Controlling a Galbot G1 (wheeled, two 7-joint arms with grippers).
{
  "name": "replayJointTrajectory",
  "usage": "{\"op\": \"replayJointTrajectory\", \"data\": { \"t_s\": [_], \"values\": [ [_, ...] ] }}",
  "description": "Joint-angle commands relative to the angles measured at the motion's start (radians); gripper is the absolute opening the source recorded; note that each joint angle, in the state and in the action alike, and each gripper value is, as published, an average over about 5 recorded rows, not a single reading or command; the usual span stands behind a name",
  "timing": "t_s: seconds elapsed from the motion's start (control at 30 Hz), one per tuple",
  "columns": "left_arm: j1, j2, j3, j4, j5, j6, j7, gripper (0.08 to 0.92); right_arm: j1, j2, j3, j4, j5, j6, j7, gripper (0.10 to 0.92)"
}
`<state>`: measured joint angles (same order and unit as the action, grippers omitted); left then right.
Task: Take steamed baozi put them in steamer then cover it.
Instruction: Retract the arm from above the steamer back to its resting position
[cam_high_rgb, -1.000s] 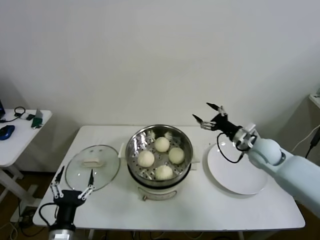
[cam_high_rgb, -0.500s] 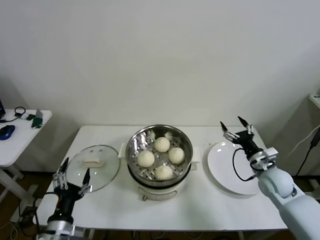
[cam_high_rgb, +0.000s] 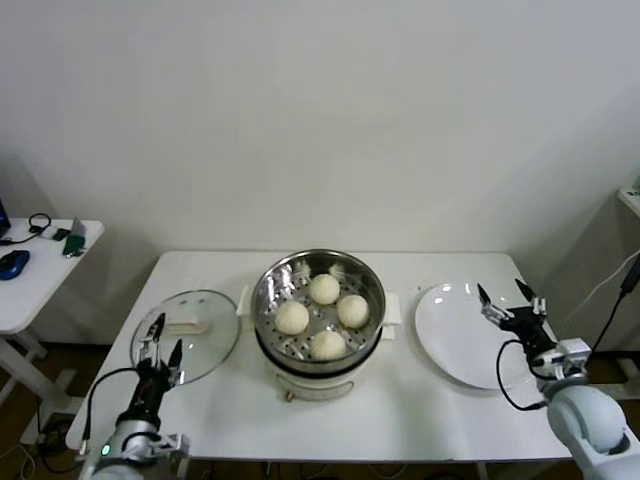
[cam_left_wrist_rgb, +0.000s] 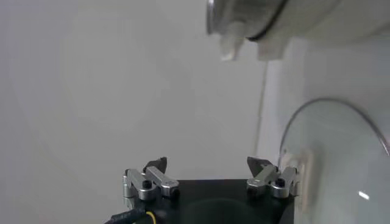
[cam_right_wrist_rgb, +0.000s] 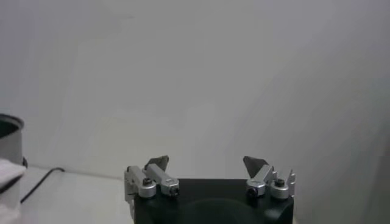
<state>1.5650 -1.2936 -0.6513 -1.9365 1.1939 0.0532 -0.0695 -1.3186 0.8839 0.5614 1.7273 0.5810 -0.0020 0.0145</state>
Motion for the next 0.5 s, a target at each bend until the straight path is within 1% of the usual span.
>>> {"op": "replayJointTrajectory", "data": {
  "t_s": [0.03,0.27,0.5],
  "values": [
    [-0.200,0.040,0.048,0.299,0.151,-0.002,-0.011,0.823,-0.158,0.060,0.134,0.046,-0.058,-0.043,-0.011,0.823],
    [-0.307,0.044,0.048,0.442,0.153,-0.019,-0.030,0.823,-0.179,0.063,0.158,0.063,-0.062,-0.029,-0.012,0.823],
    [-0.370,0.063,0.063,0.525,0.133,-0.026,-0.036,0.823,-0.178,0.063,0.163,0.064,-0.075,-0.022,-0.013,0.823]
  ]
}}
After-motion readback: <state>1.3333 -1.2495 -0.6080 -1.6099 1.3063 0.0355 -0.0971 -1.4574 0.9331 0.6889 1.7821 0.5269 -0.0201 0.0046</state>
